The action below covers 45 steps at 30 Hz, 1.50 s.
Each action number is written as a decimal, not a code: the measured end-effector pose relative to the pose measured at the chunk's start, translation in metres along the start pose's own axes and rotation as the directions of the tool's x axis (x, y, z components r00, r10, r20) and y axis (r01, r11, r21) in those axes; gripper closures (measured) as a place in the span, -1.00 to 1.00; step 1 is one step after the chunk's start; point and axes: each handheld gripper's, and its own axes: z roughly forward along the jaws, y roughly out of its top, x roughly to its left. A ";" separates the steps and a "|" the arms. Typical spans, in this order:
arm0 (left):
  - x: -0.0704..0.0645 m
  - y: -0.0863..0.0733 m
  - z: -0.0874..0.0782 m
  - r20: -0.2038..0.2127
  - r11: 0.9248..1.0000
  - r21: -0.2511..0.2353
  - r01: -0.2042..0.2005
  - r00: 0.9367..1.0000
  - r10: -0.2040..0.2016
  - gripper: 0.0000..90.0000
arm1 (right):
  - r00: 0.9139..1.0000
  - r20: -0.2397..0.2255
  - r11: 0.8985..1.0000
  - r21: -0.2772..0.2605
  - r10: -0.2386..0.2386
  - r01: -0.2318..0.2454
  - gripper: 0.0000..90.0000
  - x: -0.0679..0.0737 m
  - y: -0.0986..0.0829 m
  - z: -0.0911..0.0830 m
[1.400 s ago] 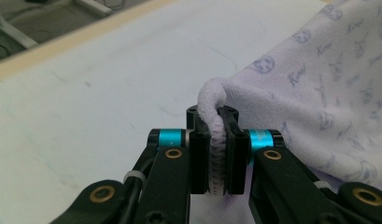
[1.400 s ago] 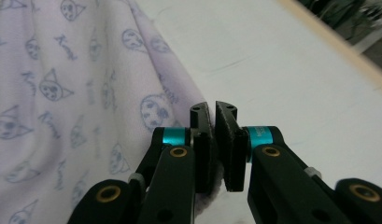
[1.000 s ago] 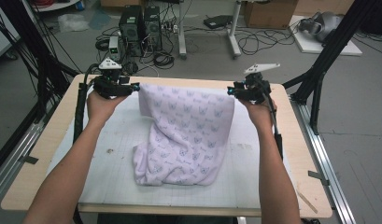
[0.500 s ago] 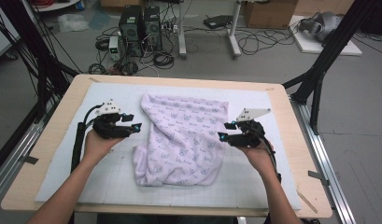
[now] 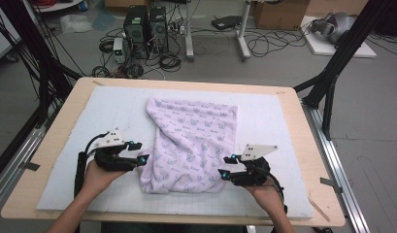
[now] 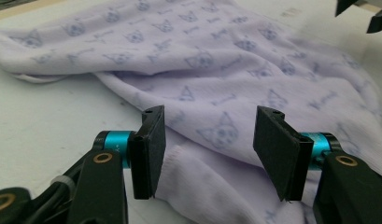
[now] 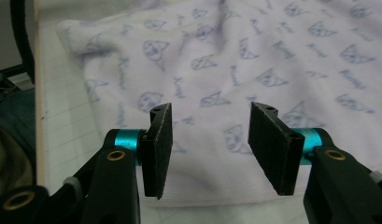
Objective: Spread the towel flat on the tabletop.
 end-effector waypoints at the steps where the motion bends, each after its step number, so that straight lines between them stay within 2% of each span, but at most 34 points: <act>1: -0.004 -0.001 0.000 0.007 1.000 0.004 -0.006 1.000 0.006 -0.03 | 1.000 -0.008 1.000 0.002 -0.002 0.002 0.10 0.003 -0.002 0.001; 5: -0.017 -0.006 0.004 0.049 0.999 0.027 -0.040 0.998 0.039 -0.04 | 1.000 -0.028 1.000 0.016 -0.014 0.015 0.10 0.014 -0.008 0.007; 10: -0.027 -0.014 0.017 0.097 0.996 0.067 -0.054 0.994 0.047 -0.03 | 0.997 -0.068 0.999 0.041 -0.032 0.035 0.12 0.025 -0.010 0.015; 13: -0.031 -0.020 0.028 0.133 0.992 0.108 -0.064 0.990 0.049 0.05 | 0.995 -0.092 0.997 0.064 -0.036 0.042 0.13 0.030 -0.013 0.023; 15: -0.033 -0.022 0.034 0.147 0.988 0.132 -0.083 0.987 0.063 0.12 | 0.994 -0.102 0.993 0.100 -0.044 0.054 0.14 0.031 -0.015 0.030; 16: -0.034 -0.023 0.036 0.155 0.987 0.134 -0.083 0.986 0.062 0.17 | 0.993 -0.112 0.992 0.119 -0.038 0.051 0.16 0.031 -0.017 0.034; 18: -0.034 -0.021 0.038 0.170 0.986 0.135 -0.097 0.983 0.073 0.40 | 0.992 -0.120 0.987 0.153 -0.037 0.055 0.21 0.030 -0.018 0.041; 20: -0.036 -0.019 0.039 0.181 0.986 0.132 -0.107 0.980 0.082 0.64 | 0.993 -0.109 0.986 0.153 -0.053 0.069 0.37 0.030 -0.016 0.044; 22: -0.038 -0.017 0.040 0.170 0.984 0.129 -0.122 0.980 0.099 0.84 | 0.991 -0.125 0.986 0.156 -0.045 0.064 0.65 0.028 -0.016 0.044; 24: -0.037 -0.015 0.039 0.167 0.984 0.125 -0.128 0.980 0.106 0.90 | 0.990 -0.134 0.985 0.158 -0.043 0.064 0.80 0.026 -0.015 0.044; 26: -0.036 -0.013 0.036 0.159 0.987 0.114 -0.116 0.983 0.098 0.92 | 0.990 -0.130 0.983 0.166 -0.055 0.076 0.83 0.027 -0.012 0.042; 28: -0.033 -0.009 0.030 0.154 0.990 0.093 -0.108 0.984 0.093 0.93 | 0.990 -0.124 0.984 0.155 -0.070 0.089 0.83 0.027 -0.007 0.037; 30: -0.029 -0.002 0.022 0.137 0.994 0.060 -0.086 0.988 0.077 0.93 | 0.991 -0.111 0.988 0.125 -0.081 0.095 0.84 0.025 -0.001 0.030; 32: -0.022 0.006 0.014 0.118 0.998 0.023 -0.060 0.991 0.057 0.94 | 0.992 -0.093 0.991 0.099 -0.081 0.090 0.84 0.019 0.006 0.021; 33: -0.017 0.012 0.010 0.095 0.998 0.010 -0.058 0.994 0.057 0.94 | 0.994 -0.078 0.992 0.086 -0.081 0.088 0.84 0.015 0.010 0.018; 36: -0.003 0.023 0.007 0.057 0.999 -0.013 -0.031 0.998 0.031 0.95 | 0.997 -0.044 0.997 0.053 -0.055 0.057 0.84 0.000 0.023 0.009; 38: 0.007 0.028 0.010 0.033 1.000 -0.015 -0.004 0.999 0.005 0.95 | 0.998 -0.015 0.998 0.038 -0.053 0.054 0.84 -0.010 0.032 0.008; 40: 0.016 0.031 0.018 0.003 1.000 -0.001 0.006 1.000 -0.006 0.95 | 0.999 0.013 0.997 0.051 -0.050 0.049 0.84 -0.021 0.041 0.011; 45: 0.038 0.024 0.046 -0.040 0.995 0.053 0.087 0.996 -0.085 0.95 | 0.999 0.039 0.994 0.107 0.009 -0.013 0.84 -0.050 0.046 0.036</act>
